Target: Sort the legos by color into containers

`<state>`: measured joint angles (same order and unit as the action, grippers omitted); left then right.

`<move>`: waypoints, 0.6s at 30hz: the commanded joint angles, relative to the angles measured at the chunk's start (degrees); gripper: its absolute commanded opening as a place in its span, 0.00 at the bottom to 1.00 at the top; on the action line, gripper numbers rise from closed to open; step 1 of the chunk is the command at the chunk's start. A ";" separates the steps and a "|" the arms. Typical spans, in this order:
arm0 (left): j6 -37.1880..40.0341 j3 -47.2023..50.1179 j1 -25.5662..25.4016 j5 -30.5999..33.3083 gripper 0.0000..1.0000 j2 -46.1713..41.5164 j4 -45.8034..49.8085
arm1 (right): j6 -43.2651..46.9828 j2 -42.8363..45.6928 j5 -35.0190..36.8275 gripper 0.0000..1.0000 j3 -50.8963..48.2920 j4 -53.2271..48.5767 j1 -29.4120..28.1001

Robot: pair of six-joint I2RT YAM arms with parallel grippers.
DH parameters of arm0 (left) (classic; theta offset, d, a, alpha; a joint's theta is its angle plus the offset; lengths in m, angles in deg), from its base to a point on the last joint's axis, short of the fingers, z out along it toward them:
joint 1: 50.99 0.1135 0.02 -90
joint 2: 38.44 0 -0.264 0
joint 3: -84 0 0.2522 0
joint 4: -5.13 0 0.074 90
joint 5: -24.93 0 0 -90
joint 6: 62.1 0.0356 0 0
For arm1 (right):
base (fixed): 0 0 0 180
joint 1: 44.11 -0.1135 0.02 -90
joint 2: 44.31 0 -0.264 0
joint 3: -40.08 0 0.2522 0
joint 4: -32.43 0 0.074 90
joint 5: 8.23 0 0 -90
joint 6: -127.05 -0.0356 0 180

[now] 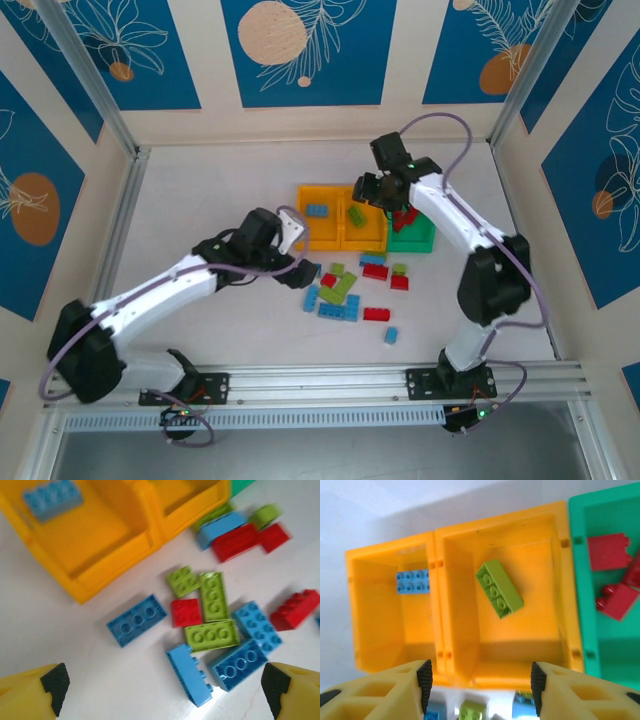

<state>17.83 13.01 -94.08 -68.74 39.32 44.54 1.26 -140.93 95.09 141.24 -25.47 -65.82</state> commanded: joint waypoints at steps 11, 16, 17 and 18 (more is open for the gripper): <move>-20.10 -12.05 -0.52 4.10 1.00 21.70 6.99 | -2.36 12.07 -0.75 0.73 -9.70 -4.35 0.97; -20.47 -16.05 -0.44 8.91 1.00 27.20 7.33 | -2.14 11.27 -2.29 0.73 -7.87 -3.19 0.97; -20.08 -16.61 -0.43 7.94 1.00 28.21 6.80 | -2.02 11.19 -2.25 0.73 -7.50 -3.13 0.97; -19.53 -16.81 -0.50 6.45 1.00 28.98 5.89 | -1.93 11.11 -2.17 0.73 -7.33 -3.00 0.97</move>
<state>-0.92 -2.03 -94.14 -62.99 65.81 51.01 -0.86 -129.76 94.39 131.73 -28.88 -65.06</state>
